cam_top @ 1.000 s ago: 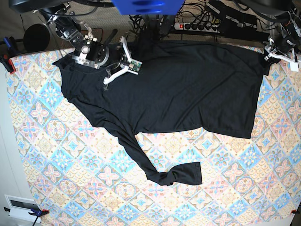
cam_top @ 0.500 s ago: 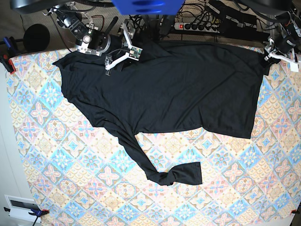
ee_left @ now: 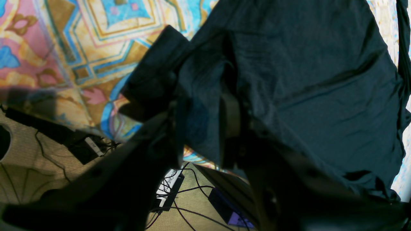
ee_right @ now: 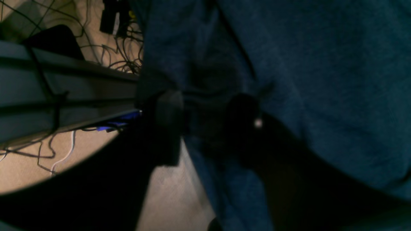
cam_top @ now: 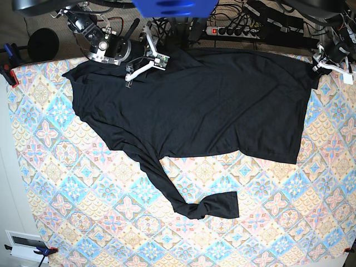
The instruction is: Layout the t-shirt on the table in an organized manner, then fold the t-shirt properly
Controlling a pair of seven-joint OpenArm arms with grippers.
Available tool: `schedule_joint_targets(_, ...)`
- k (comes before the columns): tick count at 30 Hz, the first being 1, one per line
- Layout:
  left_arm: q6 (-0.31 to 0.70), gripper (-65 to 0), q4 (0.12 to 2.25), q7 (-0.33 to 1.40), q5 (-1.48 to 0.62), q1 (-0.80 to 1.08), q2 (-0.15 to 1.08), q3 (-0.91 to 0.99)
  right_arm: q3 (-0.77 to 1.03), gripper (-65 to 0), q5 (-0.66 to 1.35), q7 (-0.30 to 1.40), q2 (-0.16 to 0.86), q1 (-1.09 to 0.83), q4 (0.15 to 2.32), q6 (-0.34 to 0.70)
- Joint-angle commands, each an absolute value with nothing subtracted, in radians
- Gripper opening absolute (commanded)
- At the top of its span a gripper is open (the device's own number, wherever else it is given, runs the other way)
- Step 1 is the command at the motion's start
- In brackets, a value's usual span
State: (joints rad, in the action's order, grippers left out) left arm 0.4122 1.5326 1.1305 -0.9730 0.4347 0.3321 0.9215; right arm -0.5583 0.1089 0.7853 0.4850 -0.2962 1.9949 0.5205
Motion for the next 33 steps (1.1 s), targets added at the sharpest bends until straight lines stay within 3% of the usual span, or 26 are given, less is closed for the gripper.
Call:
schedule_joint_targets(1,0.417,-47.8,1.546,1.119,-0.992,0.437,0.351,0.929,-0.552,-47.1,0.119,0.766,0.493,-0.292,2.009,0.521)
schedule_joint_targets(6,0.417,-47.8,1.546,1.122,-0.992,0.423,0.351,0.929,-0.549,-60.5,0.119,0.763,0.493,-0.292,2.009,0.521)
schedule_joint_targets(8,0.417,-47.8,1.546,1.122,-0.992,0.421,0.351,0.929,-0.549,-63.1,0.119,0.763,0.493,-0.292,2.009,0.521)
schedule_joint_targets(23,0.417,-47.8,1.546,1.121,-0.992,0.42,0.351,0.929,-0.453,-64.9,0.119,0.759,0.49,-0.286,2.011,0.521)
schedule_joint_targets(33,0.417,-47.8,1.544,1.121,-0.992,0.42,0.351,0.929,-0.453,-64.9,0.12,0.759,0.463,-0.173,1.986,0.521)
